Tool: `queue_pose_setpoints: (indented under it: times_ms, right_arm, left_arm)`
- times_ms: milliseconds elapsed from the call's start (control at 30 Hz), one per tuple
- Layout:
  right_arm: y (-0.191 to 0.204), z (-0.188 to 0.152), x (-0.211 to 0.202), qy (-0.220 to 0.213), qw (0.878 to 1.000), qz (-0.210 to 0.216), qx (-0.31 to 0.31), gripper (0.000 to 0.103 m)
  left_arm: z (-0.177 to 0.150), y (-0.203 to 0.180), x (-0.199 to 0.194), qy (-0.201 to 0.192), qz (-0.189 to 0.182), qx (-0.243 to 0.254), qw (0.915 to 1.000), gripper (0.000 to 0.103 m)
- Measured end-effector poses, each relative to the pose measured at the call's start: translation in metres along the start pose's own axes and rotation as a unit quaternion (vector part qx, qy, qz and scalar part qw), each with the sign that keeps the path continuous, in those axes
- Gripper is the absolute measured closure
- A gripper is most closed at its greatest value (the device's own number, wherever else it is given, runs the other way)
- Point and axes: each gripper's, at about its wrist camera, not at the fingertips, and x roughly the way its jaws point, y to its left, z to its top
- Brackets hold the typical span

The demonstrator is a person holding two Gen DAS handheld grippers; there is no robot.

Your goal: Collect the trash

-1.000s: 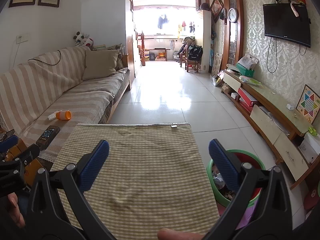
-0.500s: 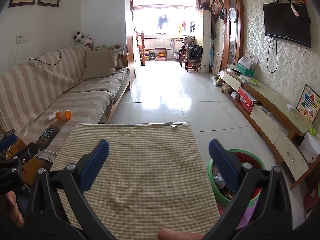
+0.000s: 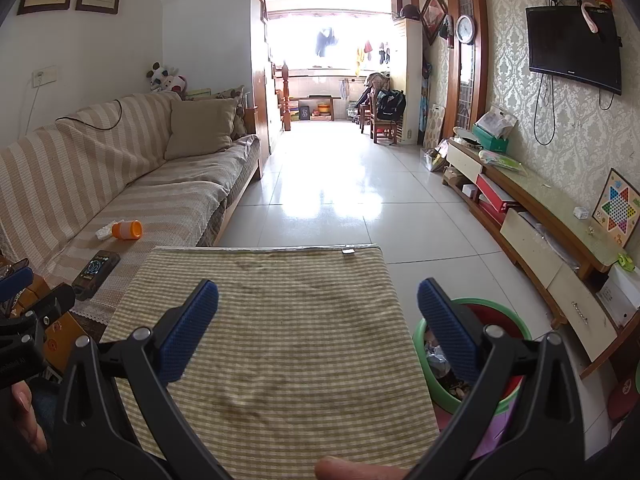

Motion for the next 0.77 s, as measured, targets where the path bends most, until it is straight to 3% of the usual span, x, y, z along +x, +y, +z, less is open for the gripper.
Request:
queue_pose_setpoints:
  times_ms: [300, 467, 767]
  right_arm:
    - [0.001, -0.003, 0.003, 0.002, 1.0, 0.002, 0.0, 0.005]
    - [0.001, -0.005, 0.004, 0.002, 1.0, 0.001, 0.001, 0.005]
    - [-0.001, -0.007, 0.004, 0.003, 1.0, 0.002, 0.001, 0.005]
  left_arm:
    - [0.005, -0.002, -0.002, 0.001, -0.004, 0.001, 1.0, 0.008]
    - [0.009, -0.007, -0.012, -0.026, -0.006, 0.011, 0.9996, 0.008]
    - [0.012, -0.004, -0.011, -0.02, 0.006, -0.001, 0.9998, 0.008]
